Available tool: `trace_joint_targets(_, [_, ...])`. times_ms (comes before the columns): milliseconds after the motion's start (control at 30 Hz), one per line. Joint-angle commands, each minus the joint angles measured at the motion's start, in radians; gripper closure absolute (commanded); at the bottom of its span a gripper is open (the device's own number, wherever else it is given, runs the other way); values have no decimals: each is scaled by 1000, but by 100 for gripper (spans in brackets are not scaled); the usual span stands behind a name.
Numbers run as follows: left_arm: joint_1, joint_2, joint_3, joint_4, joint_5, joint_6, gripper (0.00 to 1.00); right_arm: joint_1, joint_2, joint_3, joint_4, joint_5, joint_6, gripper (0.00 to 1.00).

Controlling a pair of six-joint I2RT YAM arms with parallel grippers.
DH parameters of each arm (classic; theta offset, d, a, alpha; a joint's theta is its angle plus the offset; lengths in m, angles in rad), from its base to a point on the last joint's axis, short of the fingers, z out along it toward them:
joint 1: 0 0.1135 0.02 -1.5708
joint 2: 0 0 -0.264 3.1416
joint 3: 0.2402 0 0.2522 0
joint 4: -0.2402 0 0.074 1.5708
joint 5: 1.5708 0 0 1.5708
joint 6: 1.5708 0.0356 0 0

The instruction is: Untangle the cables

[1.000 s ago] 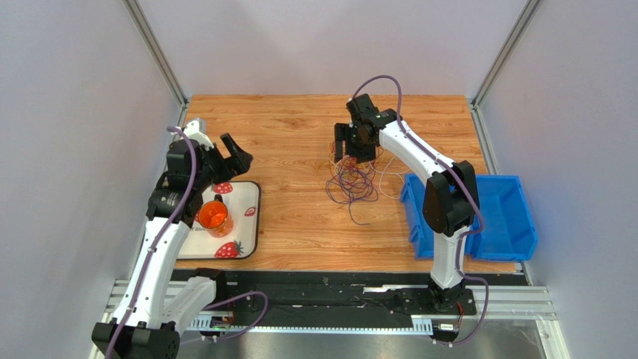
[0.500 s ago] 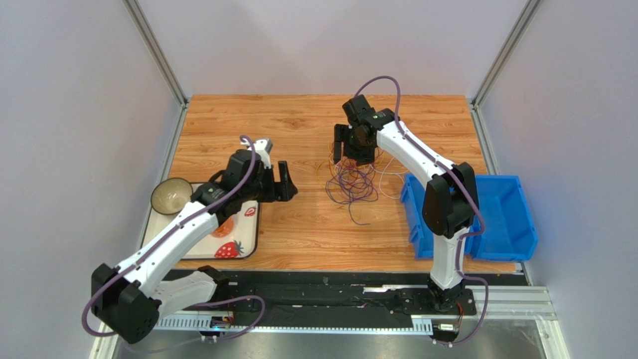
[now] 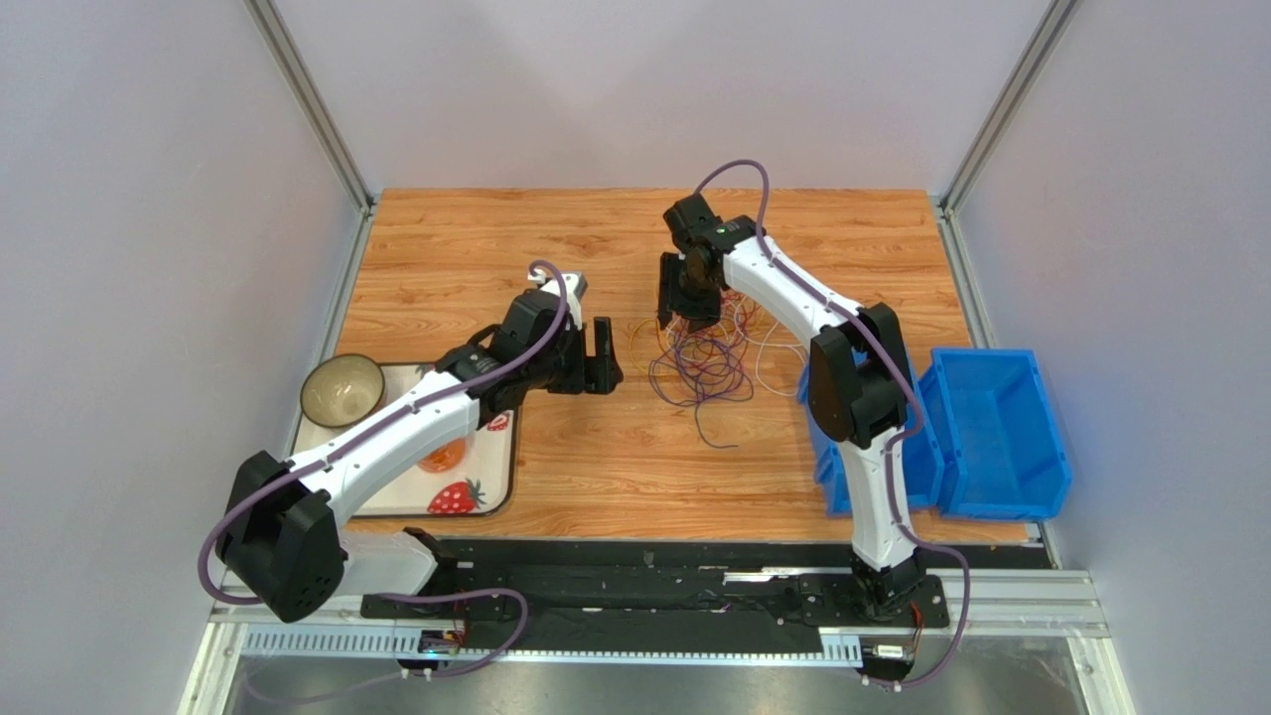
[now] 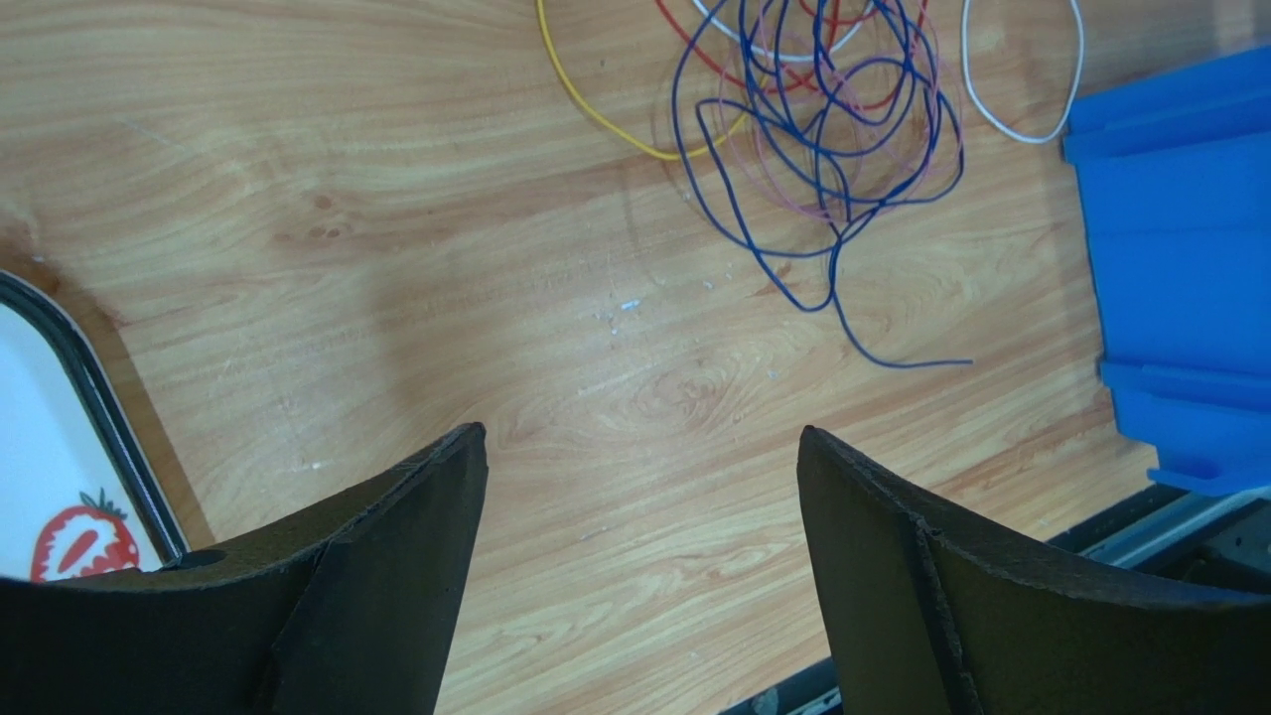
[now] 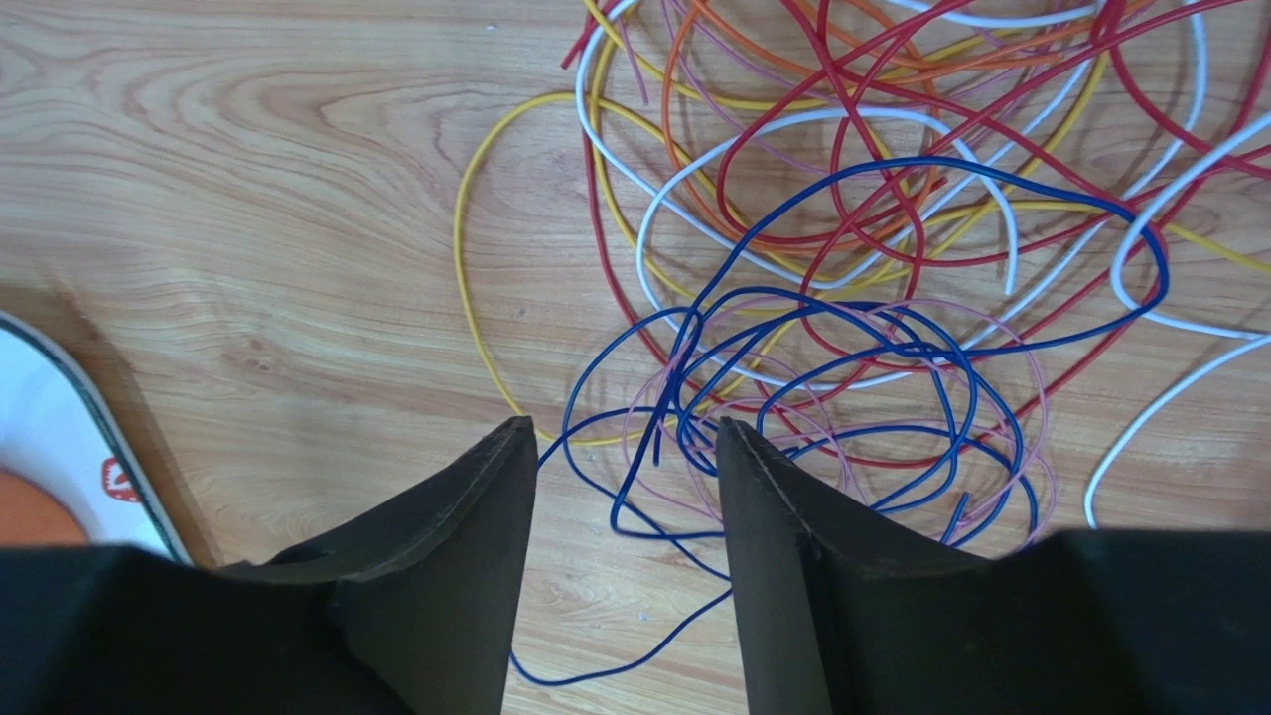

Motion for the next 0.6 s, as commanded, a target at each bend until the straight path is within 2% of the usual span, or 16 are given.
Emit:
trace_joint_targets(0, [-5,15,51,48,-42,11,16,8,30,50,-6,-27,16,54])
trace_joint_targets(67, [-7,23,50,55,-40,10,16,9,35,55,-3,-40,14,58])
trace_joint_targets(100, [-5,29,51,57,-39,8,16,9,35,56,-3,-40,10,69])
trace_joint_targets(167, [-8,41,53,71,-36,8,17,11,32,58,-8,-41,5,77])
trace_joint_targets(200, [-10,46,54,72,-36,7,18,9,30,64,-12,-41,2,91])
trace_joint_targets(267, [-16,53,59,83,-34,7,18,11,15,67,-28,-43,-7,100])
trace_joint_targets(400, [-37,47,71,101,-43,16,20,9,-33,108,-74,-54,-28,100])
trace_joint_targets(567, [-69,-12,88,146,-67,45,21,4,-132,286,-157,-96,-61,100])
